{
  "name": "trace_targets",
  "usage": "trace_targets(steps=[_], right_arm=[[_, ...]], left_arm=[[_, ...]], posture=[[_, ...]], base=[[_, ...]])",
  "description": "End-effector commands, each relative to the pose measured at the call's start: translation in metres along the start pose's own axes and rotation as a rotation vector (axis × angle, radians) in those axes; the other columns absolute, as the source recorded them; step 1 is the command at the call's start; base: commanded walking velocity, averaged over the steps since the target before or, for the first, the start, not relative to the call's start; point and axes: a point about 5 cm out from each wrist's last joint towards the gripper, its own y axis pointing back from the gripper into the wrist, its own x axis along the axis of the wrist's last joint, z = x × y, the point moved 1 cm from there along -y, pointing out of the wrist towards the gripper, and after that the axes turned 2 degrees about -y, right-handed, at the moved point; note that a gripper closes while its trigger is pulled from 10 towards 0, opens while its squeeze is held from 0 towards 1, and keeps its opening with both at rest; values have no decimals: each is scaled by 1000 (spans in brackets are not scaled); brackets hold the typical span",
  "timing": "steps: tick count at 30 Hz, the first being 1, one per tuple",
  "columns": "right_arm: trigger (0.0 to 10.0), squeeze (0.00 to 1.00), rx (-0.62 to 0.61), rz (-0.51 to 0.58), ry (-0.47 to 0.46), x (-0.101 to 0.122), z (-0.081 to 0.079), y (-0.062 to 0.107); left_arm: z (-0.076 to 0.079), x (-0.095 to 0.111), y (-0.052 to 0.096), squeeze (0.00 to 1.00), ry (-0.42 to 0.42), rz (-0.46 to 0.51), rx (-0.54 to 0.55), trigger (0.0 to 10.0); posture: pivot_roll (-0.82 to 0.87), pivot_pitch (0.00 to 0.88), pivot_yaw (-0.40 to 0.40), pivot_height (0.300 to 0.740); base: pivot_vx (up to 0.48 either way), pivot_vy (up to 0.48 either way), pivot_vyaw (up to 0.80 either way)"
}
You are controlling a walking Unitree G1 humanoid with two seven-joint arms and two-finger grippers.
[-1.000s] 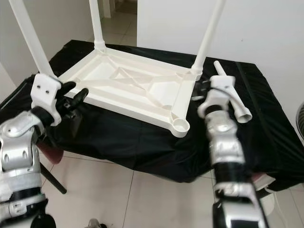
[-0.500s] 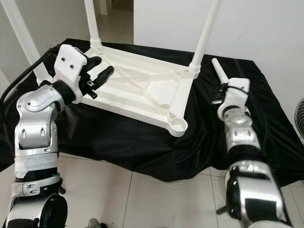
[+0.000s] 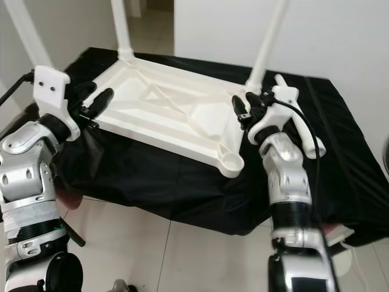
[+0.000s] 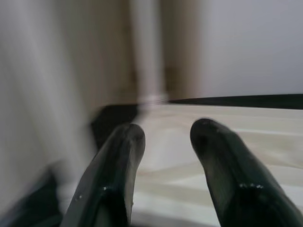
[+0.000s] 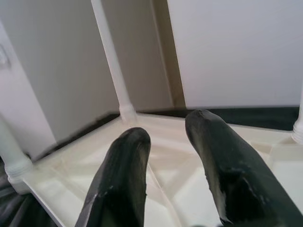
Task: Building children table
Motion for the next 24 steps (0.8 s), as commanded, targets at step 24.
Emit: trace_targets(steps=[24], right_arm=[[10000, 0, 10, -82, -65, -38, -54, 25]], left_arm=[[23, -53, 44, 0, -22, -120, -66, 10000]], posture=[[-25, 69, -30, 740]], base=[[0, 0, 0]])
